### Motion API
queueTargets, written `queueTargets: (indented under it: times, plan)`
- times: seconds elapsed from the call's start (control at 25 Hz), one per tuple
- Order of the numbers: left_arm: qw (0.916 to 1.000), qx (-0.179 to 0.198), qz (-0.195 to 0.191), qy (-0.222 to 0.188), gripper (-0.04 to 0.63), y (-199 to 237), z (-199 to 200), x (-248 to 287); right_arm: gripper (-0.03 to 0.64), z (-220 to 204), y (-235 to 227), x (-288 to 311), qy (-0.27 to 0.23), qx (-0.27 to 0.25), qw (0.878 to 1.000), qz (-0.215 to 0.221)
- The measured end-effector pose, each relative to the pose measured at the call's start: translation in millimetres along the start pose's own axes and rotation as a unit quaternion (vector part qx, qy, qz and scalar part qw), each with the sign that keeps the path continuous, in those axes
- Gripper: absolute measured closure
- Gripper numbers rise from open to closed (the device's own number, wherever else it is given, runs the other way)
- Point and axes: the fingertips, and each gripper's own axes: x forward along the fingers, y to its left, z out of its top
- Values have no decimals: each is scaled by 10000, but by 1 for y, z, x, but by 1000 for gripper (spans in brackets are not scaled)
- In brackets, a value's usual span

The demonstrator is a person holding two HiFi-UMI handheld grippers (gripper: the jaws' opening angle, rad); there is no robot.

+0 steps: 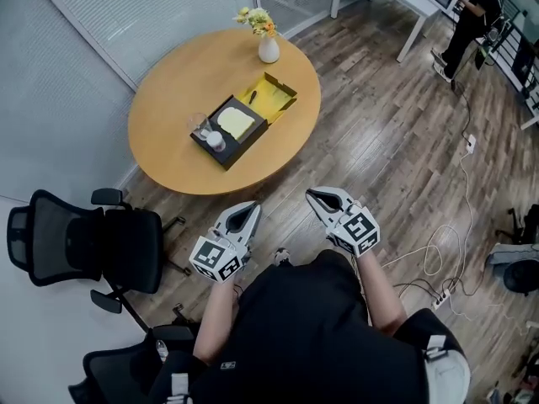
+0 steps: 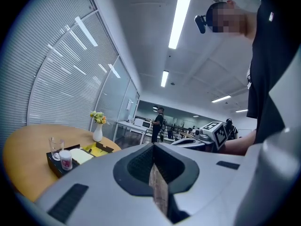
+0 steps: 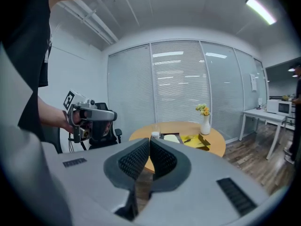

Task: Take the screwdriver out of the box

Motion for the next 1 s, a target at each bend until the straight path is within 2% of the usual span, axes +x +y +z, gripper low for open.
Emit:
queueTargets:
  times: [0.16,0.48,0.72,1.0]
  plan:
    - [10000,-58,-10,25,589,9,0,4,609,-4,-1,4,84,0,10000,1]
    - [9999,-86,108,75,589,19,4,38,609,0,-42,6,16,82,10000,29]
    - [9993,-130,337,-10,589,18,10,85,609,-8,-92,3,111,-2,9996,273]
    - [9975,-204,669,-101,589,23,21,140,609,7,-152,7,-64,-129,9981,604]
